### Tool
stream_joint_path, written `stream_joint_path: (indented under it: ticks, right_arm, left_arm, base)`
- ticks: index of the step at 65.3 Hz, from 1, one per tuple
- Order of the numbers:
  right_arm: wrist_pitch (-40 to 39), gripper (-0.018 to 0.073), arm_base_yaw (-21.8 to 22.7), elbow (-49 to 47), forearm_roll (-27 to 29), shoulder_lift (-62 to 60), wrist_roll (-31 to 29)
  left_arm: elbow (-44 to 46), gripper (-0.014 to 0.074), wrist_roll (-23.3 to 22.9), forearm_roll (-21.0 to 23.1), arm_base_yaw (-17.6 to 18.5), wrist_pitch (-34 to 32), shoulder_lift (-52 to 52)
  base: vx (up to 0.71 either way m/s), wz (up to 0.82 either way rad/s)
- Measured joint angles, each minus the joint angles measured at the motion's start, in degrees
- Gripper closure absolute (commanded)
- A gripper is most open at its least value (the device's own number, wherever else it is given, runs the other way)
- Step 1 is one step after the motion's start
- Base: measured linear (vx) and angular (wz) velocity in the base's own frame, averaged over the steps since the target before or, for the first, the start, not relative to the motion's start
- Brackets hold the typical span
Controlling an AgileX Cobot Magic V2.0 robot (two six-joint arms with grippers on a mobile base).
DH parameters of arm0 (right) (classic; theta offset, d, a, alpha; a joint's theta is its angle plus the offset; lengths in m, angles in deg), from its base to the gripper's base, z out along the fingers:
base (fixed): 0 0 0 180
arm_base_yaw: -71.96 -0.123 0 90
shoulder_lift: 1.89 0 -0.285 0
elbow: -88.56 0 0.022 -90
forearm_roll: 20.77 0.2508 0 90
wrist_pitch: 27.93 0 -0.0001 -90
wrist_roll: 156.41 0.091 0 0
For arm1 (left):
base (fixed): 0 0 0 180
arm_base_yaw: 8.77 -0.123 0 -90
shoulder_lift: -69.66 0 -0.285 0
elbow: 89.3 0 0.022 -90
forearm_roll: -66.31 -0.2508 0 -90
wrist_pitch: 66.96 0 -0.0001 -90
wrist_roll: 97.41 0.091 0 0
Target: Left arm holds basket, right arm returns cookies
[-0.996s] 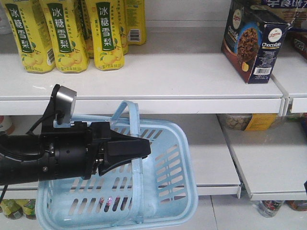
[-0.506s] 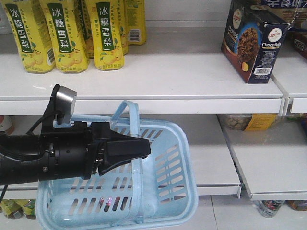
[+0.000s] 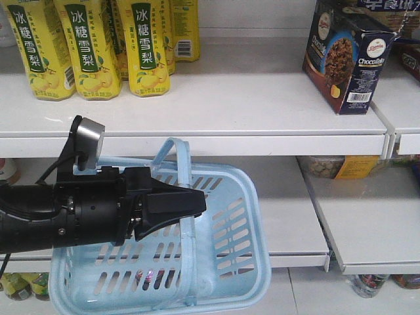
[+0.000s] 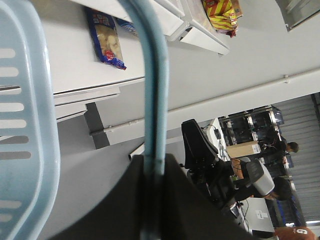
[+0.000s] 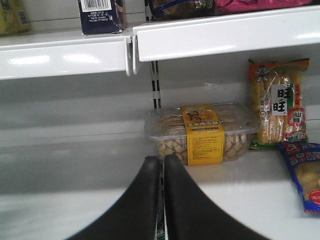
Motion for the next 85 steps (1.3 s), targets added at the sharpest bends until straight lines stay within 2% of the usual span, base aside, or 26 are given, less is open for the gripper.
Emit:
stream_joint_path:
  ticks: [27,36,46,58,65,70,77,85]
  right_arm:
    - [0.00,0.0570,0.00,0.00,0.00,0.00,0.00]
    - [0.00,0.0570,0.00,0.00,0.00,0.00,0.00]
    - [0.00,0.0570,0.00,0.00,0.00,0.00,0.00]
    - [0.00,0.0570,0.00,0.00,0.00,0.00,0.00]
    - [0.00,0.0570,0.00,0.00,0.00,0.00,0.00]
    - [0.00,0.0570,0.00,0.00,0.00,0.00,0.00]
    - [0.00,0.0570,0.00,0.00,0.00,0.00,0.00]
    - [0.00,0.0570,0.00,0.00,0.00,0.00,0.00]
  left_arm:
    - [0.00,0.0599,0.00,-0.54,0.00,-0.07,0.46]
    - [0.00,0.0599,-0.05,-5.17,0.00,-0.03,3.83]
    - [-2.10,0.0599,-0.19,-12.32,0.00,0.00,10.98]
    - [-11.95,0.0599,-0.01,-18.85,0.00,-10.34,22.05]
    - [-18.10,0.0599,-0.67,-24.43,0.00,-16.14,29.17]
    - [-22.00,0.0599,-4.03,-29.77,0.00,-21.27,33.76]
    - [-27.54,0.0599,-12.88,-39.10,0.00,-28.31,39.92]
    - [-33.63,0.0599,-25.65,-55.42,0.00,-34.96,45.67]
  base:
    - [0.00,0.00]
    - [0.00,0.00]
    - [0.00,0.00]
    - [0.00,0.00]
    - [0.00,0.00]
    - [0.00,0.00]
    - [0.00,0.00]
    - [0.00,0.00]
